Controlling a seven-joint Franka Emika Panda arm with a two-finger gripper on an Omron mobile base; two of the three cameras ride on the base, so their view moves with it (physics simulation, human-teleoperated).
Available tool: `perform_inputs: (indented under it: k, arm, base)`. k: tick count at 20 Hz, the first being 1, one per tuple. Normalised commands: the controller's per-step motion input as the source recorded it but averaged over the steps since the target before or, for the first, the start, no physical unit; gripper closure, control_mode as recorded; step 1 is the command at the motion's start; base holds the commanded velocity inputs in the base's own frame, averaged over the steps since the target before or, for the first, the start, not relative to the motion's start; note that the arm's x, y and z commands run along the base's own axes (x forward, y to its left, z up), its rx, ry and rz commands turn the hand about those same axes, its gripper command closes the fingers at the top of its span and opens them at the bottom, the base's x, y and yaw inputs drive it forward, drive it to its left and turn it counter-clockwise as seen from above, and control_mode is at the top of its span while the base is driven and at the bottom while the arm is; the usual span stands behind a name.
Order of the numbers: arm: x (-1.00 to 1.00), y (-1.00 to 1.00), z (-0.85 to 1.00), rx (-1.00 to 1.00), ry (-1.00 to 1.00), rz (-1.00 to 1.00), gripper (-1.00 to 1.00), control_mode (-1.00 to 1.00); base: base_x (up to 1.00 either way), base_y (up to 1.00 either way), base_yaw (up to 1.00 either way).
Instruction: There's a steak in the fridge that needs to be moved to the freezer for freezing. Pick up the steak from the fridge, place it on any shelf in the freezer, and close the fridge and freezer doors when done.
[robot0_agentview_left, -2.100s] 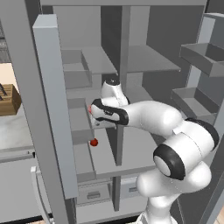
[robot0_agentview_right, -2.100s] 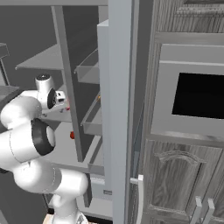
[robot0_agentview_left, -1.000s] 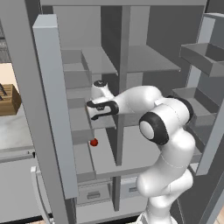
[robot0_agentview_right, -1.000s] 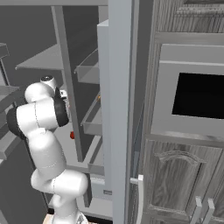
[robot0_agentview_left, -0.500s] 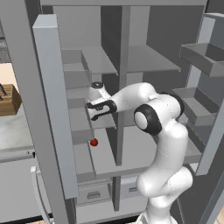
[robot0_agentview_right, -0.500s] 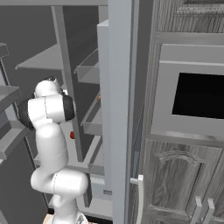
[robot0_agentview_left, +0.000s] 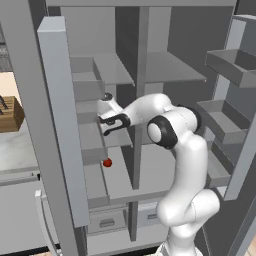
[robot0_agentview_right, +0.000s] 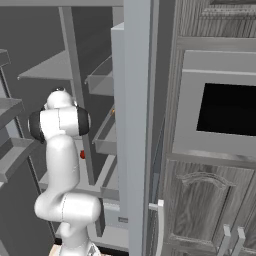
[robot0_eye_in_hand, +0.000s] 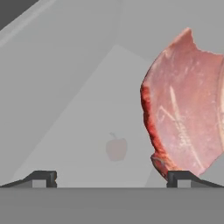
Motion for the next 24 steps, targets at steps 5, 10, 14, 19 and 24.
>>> perform_inputs:
  k: [5, 10, 14, 19, 24]
  arm:
    - [0.11, 0.00, 0.00, 0.00, 0.00, 0.00, -1.00, -1.00]
    - [-0.02, -0.01, 0.01, 0.00, -0.01, 0.00, -1.00, -1.00]
    - [0.00, -0.02, 0.00, 0.00, -0.02, 0.00, -1.00, -1.00]
    - [0.00, -0.02, 0.00, 0.00, 0.00, 0.00, -1.00, -1.00]
    - [-0.03, -0.01, 0.08, 0.00, -0.01, 0.00, -1.00, -1.00]
  base:
    - [0.00, 0.00, 0.00]
    - [0.00, 0.00, 0.00]
    - [0.00, 0.00, 0.00]
    - [0.00, 0.00, 0.00]
    - [0.00, 0.00, 0.00]
